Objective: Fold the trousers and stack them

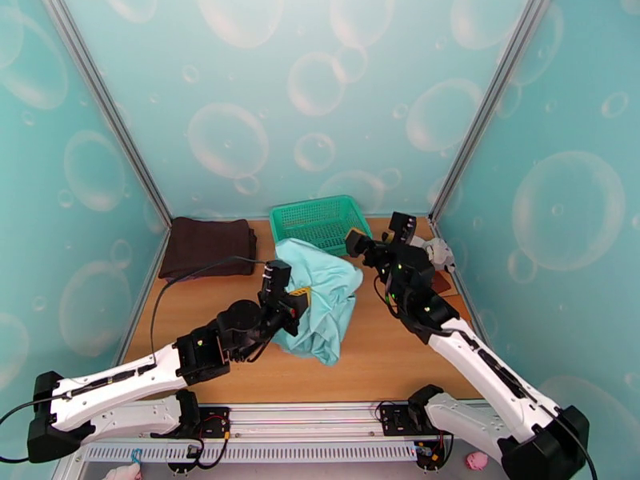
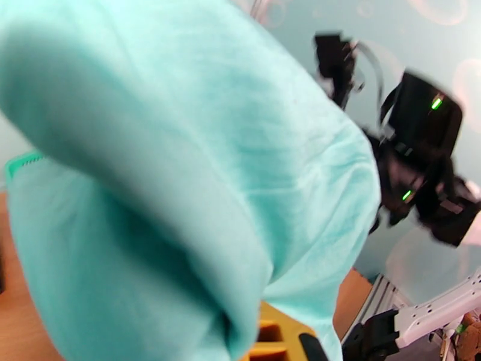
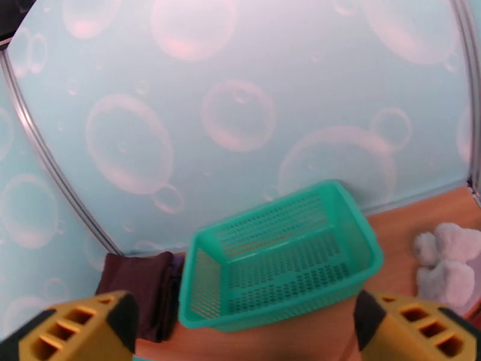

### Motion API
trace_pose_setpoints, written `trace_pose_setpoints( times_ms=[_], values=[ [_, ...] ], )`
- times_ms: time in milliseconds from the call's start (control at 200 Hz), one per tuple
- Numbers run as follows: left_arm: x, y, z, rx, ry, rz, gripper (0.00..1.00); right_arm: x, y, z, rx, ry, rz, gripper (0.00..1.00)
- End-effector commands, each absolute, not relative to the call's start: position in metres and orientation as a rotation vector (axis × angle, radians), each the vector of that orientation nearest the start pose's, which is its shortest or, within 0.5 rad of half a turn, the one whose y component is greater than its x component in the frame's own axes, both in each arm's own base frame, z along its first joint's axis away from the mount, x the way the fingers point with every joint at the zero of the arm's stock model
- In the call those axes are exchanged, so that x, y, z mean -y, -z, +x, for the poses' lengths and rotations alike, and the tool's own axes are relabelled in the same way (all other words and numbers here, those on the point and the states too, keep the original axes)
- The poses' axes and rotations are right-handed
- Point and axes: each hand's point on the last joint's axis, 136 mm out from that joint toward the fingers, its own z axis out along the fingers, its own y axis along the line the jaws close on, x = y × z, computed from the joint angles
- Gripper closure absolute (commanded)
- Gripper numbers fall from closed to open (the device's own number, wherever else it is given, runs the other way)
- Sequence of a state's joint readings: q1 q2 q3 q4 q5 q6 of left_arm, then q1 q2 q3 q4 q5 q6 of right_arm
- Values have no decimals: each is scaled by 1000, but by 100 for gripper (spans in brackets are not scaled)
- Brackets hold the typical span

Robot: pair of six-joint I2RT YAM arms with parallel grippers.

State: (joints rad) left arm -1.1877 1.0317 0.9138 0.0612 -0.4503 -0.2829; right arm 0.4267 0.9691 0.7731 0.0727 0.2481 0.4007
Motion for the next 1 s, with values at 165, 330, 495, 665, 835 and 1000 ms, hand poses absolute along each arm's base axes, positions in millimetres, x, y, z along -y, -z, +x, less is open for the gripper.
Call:
trace_pose_setpoints(
  times_ms=[165, 330, 495, 665, 835, 1000],
  values=[
    [161, -219, 300, -2046, 120, -120, 1, -97, -276, 331, -1728, -331, 141, 1],
    [146, -219, 286, -2028, 78, -161, 1, -103, -262, 331, -1780, -344, 109, 1],
    [205, -219, 242, -2067, 237, 54, 1, -106, -260, 313, -1875, -361, 83, 1],
    [262, -158, 191, -2275, 296, 287, 8, -101, -211, 280, -2017, -358, 127, 1],
    [272, -122, 162, -2336, 331, 250, 17, -103, -173, 260, -2071, -433, 148, 1],
    [282, -102, 149, -2356, 487, 222, 19, -109, -159, 250, -2085, -493, 148, 1]
  ],
)
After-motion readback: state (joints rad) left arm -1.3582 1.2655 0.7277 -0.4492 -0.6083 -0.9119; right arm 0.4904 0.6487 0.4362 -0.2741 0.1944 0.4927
